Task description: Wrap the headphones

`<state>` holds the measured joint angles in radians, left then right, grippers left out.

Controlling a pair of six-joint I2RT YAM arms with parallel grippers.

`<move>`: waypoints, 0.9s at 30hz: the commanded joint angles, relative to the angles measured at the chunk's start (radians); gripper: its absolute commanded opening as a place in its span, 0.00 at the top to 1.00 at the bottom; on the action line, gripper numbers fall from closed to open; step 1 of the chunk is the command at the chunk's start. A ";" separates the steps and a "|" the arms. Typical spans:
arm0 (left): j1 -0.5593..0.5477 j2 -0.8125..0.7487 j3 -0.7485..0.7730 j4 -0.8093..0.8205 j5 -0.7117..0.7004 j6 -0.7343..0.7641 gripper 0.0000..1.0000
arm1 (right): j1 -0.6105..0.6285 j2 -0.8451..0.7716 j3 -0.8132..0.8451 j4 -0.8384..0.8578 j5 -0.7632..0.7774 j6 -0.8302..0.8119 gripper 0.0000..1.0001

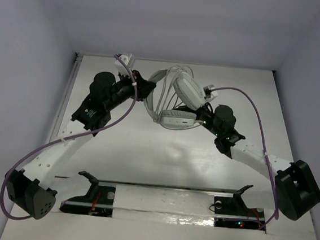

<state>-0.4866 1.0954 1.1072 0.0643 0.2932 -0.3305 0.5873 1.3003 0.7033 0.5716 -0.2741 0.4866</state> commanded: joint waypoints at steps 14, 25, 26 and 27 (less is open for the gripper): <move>-0.006 -0.209 -0.254 0.158 -0.304 -0.148 1.00 | -0.007 -0.401 -0.189 -0.206 0.337 0.115 0.40; -0.158 -0.311 -0.377 0.037 -0.448 -0.145 1.00 | -0.007 -0.644 -0.217 -0.394 0.497 0.119 0.44; -0.168 -0.328 -0.389 0.023 -0.454 -0.150 1.00 | -0.007 -0.657 -0.215 -0.401 0.493 0.119 0.45; -0.190 -0.338 -0.400 0.019 -0.454 -0.159 1.00 | -0.007 -0.682 -0.214 -0.409 0.489 0.121 0.45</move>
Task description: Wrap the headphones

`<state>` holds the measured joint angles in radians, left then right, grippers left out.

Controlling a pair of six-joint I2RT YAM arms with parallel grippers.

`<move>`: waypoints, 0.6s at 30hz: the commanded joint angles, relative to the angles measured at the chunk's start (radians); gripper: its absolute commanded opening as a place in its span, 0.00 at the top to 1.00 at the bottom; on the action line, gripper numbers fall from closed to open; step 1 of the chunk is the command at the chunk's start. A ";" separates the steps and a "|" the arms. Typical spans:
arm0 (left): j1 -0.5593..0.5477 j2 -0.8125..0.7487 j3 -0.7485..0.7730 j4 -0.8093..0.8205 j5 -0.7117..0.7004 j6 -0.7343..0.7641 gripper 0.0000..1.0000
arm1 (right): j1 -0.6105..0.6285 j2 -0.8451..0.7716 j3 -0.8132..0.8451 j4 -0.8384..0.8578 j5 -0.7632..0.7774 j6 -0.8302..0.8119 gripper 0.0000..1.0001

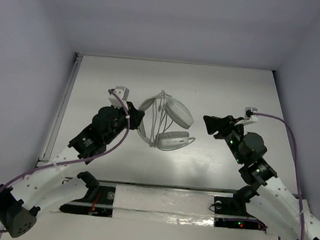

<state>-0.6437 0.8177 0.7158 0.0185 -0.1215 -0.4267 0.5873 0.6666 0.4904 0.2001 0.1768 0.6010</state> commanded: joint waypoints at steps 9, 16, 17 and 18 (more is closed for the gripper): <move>-0.188 -0.025 -0.108 0.093 -0.087 -0.092 1.00 | -0.007 -0.098 0.016 -0.082 0.040 -0.017 0.45; -0.188 0.110 -0.202 0.242 -0.119 -0.170 1.00 | -0.007 -0.096 0.007 -0.074 0.018 -0.026 0.46; -0.188 0.123 -0.211 0.274 -0.124 -0.176 1.00 | -0.007 -0.096 0.005 -0.074 0.013 -0.026 0.46; -0.188 0.155 -0.214 0.284 -0.145 -0.185 1.00 | -0.007 -0.096 0.004 -0.073 0.007 -0.026 0.46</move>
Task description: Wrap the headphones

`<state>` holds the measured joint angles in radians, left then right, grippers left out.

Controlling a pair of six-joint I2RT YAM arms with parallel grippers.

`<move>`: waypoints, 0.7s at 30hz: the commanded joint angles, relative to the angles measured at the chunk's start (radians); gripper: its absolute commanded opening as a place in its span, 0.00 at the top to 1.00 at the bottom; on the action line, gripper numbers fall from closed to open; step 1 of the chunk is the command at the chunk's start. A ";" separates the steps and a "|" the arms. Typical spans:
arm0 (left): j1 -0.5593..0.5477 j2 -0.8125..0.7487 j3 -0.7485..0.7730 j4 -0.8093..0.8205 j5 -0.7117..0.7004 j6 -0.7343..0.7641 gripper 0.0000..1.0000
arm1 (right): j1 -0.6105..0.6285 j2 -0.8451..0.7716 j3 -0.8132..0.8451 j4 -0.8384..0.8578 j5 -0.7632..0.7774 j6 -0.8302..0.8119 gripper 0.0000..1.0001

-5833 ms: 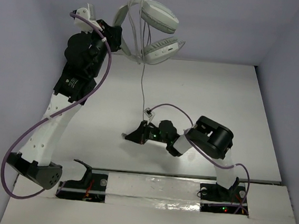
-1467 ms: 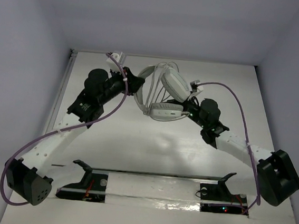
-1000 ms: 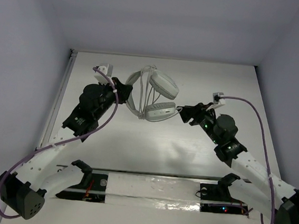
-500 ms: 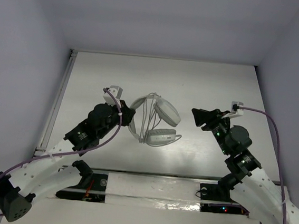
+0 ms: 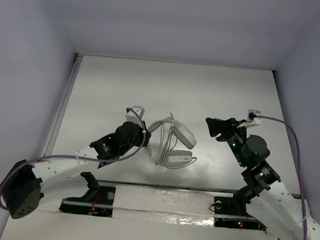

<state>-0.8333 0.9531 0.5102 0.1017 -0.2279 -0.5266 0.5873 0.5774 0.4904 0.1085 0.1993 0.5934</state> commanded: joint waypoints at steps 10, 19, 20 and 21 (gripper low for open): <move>0.016 0.242 0.109 0.243 -0.221 -0.148 1.00 | -0.007 0.036 -0.003 0.053 -0.047 -0.021 0.46; 0.065 0.467 0.192 0.369 -0.192 -0.147 1.00 | -0.007 0.053 -0.004 0.060 -0.058 -0.023 0.46; 0.082 0.489 0.211 0.372 -0.188 -0.148 1.00 | -0.007 0.056 -0.003 0.060 -0.061 -0.023 0.46; 0.091 0.525 0.218 0.378 -0.180 -0.148 1.00 | -0.007 0.059 -0.003 0.062 -0.060 -0.023 0.46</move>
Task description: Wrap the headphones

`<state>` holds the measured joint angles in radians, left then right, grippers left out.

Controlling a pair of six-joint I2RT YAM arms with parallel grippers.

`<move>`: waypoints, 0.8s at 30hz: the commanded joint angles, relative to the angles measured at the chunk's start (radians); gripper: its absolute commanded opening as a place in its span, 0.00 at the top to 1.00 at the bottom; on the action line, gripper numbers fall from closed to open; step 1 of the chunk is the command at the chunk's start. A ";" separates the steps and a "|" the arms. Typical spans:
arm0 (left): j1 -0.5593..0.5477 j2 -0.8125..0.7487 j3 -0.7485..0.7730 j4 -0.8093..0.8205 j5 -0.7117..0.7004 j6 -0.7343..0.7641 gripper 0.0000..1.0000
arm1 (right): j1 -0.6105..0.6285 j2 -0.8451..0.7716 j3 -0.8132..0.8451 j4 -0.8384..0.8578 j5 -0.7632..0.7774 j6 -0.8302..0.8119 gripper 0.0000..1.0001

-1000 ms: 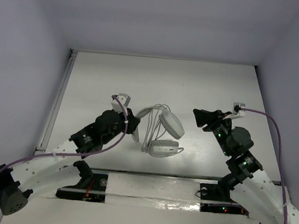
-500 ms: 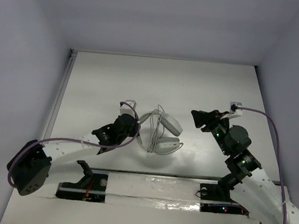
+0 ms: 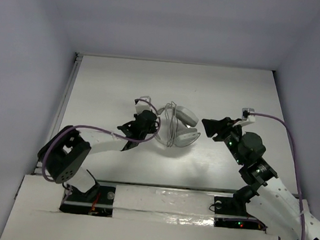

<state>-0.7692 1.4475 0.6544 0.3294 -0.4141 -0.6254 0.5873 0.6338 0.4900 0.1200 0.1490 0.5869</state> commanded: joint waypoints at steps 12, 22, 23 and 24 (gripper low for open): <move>0.119 0.264 0.247 0.122 0.031 0.018 0.95 | -0.007 0.015 -0.002 0.056 -0.012 -0.016 0.46; 0.137 0.240 0.260 0.091 0.032 0.041 0.41 | -0.007 -0.006 0.030 -0.002 0.023 -0.013 0.41; 0.137 0.220 0.249 0.086 0.028 0.047 0.34 | -0.007 -0.009 0.045 -0.008 0.026 -0.010 0.39; 0.137 0.177 0.242 0.085 0.012 0.050 0.29 | -0.007 -0.013 0.056 -0.017 0.029 -0.010 0.34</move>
<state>-0.6380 1.7443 0.8913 0.3904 -0.3714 -0.5873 0.5873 0.6399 0.4915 0.1051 0.1532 0.5823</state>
